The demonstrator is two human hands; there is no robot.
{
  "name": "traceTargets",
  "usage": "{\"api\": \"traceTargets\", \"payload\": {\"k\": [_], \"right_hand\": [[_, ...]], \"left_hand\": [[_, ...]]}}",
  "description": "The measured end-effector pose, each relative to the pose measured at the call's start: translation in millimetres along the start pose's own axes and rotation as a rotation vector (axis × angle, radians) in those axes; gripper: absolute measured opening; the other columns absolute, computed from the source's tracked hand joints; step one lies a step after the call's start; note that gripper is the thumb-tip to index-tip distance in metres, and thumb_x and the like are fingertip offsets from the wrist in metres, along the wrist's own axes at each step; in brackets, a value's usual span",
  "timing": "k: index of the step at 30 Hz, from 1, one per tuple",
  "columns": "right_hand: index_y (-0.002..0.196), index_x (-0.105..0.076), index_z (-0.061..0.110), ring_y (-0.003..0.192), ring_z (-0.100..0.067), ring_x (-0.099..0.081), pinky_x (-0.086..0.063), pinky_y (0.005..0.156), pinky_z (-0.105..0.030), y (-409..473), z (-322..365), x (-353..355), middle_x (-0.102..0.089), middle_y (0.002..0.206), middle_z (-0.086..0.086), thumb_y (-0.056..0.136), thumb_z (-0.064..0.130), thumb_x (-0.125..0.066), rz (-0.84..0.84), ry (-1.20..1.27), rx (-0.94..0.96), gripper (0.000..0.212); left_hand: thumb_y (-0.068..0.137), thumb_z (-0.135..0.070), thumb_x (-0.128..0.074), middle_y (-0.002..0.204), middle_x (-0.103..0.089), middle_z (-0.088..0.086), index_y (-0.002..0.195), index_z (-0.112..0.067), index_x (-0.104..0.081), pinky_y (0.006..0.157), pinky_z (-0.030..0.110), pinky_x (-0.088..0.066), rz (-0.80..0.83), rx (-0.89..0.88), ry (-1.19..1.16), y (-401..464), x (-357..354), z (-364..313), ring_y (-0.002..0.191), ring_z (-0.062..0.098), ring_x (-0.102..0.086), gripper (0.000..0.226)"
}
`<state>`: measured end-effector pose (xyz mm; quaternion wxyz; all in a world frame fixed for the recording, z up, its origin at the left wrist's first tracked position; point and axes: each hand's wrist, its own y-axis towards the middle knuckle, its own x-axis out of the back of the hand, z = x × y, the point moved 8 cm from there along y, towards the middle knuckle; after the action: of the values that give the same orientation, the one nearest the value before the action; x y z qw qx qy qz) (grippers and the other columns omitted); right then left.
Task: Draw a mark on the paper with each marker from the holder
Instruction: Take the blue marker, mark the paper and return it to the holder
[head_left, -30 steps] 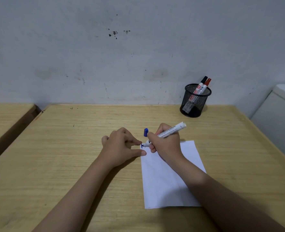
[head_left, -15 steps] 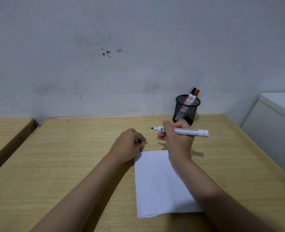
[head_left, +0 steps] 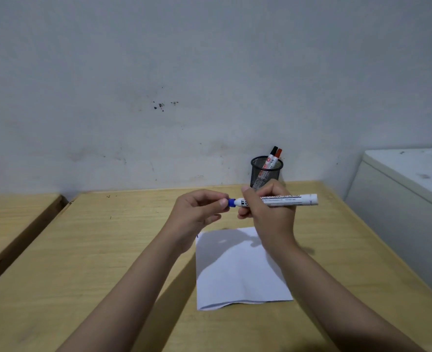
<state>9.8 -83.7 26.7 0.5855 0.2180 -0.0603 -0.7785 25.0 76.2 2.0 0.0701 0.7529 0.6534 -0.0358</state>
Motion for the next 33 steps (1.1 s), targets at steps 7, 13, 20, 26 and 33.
{"api": "traceTargets", "payload": {"k": [7,13,20,26,33], "right_hand": [[0.061,-0.037,0.008,0.033,-0.016,-0.054,-0.045,0.041,-0.028,-8,17,7,-0.048,0.040,0.004,0.080,-0.004,-0.065,0.015,0.061,0.059,0.036],[0.071,-0.053,0.008,0.048,-0.018,-0.056,-0.054,0.050,-0.031,-16,-22,4,-0.053,0.054,-0.004,0.079,0.027,-0.073,0.066,0.170,-0.465,0.029],[0.077,-0.062,0.015,0.058,-0.004,-0.059,-0.050,0.061,-0.019,2,25,6,-0.062,0.070,0.007,0.072,0.021,-0.080,0.223,-0.456,0.026,0.020],[0.100,-0.064,0.018,0.074,-0.006,-0.067,-0.054,0.072,-0.022,36,37,5,-0.067,0.078,0.009,0.077,0.008,-0.072,0.366,-0.530,0.249,0.027],[0.104,-0.061,0.027,0.054,-0.005,-0.053,-0.050,0.058,-0.019,121,69,56,-0.059,0.070,0.003,0.076,0.003,-0.066,-0.052,-0.449,0.469,0.037]], "left_hand": [[0.078,0.001,-0.064,0.070,-0.071,0.002,0.079,-0.005,-0.069,0.073,0.023,-0.055,0.009,-0.062,-0.093,-14,-23,-9,0.065,0.012,-0.066,0.008],[0.077,-0.003,-0.069,0.068,-0.070,0.003,0.079,-0.008,-0.071,0.067,0.019,-0.050,-0.122,-0.152,0.101,-11,-20,-20,0.064,0.011,-0.064,0.006],[0.071,-0.011,-0.075,0.072,-0.067,0.006,0.094,-0.012,-0.065,0.050,0.013,-0.043,-0.297,-0.264,0.333,4,-11,-45,0.061,0.012,-0.059,0.025],[0.070,-0.017,-0.078,0.065,-0.068,0.001,0.097,-0.012,-0.063,0.051,0.015,-0.044,-0.227,-0.302,0.293,34,-37,-58,0.062,0.014,-0.061,0.031],[0.076,-0.031,-0.072,0.093,-0.070,0.002,0.094,-0.013,-0.066,0.069,0.017,-0.049,-0.275,-0.348,0.373,102,-51,-37,0.085,0.014,-0.066,0.026]]}}
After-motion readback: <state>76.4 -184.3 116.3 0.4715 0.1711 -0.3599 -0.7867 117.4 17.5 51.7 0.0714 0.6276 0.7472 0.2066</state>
